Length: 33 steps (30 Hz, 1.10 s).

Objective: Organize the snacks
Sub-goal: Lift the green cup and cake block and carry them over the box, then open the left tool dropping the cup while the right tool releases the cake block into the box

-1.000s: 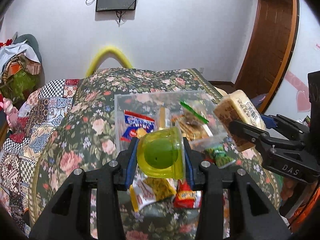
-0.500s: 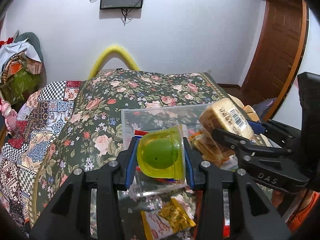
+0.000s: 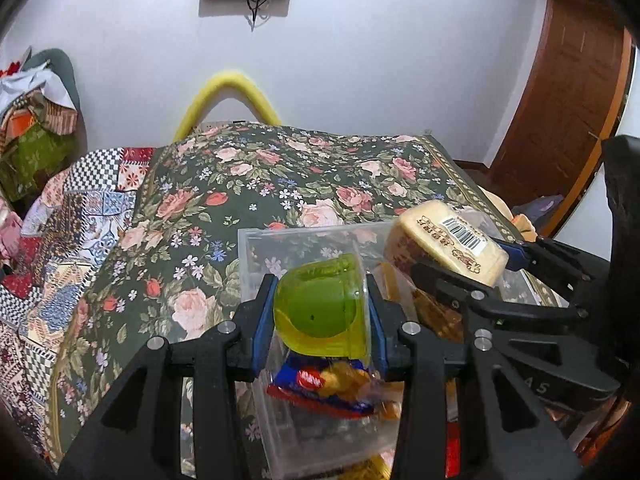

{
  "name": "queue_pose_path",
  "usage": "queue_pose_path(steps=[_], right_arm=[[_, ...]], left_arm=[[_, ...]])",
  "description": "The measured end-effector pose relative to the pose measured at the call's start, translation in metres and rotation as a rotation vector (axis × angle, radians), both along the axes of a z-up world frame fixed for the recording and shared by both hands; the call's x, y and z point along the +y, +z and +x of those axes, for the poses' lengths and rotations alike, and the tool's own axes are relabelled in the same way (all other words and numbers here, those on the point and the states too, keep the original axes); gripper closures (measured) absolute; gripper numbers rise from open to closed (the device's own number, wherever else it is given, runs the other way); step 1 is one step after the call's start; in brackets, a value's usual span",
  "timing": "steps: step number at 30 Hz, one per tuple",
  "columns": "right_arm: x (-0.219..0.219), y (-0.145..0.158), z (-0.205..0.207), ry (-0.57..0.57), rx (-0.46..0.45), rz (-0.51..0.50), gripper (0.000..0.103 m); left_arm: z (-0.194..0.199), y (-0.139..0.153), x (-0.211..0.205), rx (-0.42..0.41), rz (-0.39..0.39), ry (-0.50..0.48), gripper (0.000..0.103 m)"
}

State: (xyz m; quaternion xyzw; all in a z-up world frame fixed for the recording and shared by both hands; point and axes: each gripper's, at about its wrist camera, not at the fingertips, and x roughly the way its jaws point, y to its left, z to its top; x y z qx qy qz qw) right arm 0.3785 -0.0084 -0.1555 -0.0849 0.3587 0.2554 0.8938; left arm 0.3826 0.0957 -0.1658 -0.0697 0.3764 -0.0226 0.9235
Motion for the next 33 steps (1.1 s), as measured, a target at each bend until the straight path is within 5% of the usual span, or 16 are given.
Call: queue_pose_path(steps=[10, 17, 26, 33], right_arm=[[0.004, -0.002, 0.002, 0.029, 0.017, -0.024, 0.048], [0.003, 0.012, -0.012, 0.034, -0.004, -0.014, 0.046], [-0.018, 0.044, -0.063, 0.029, -0.06, -0.003, 0.043], [-0.044, 0.038, -0.105, 0.003, -0.025, 0.017, 0.04]], left_arm=[[0.008, -0.016, 0.007, 0.066, -0.035, 0.013, 0.062], [-0.014, 0.014, 0.008, 0.003, -0.011, 0.009, 0.061], [-0.071, 0.046, 0.002, -0.024, 0.028, 0.0, 0.06], [-0.124, 0.05, -0.009, -0.014, 0.042, -0.018, 0.052]])
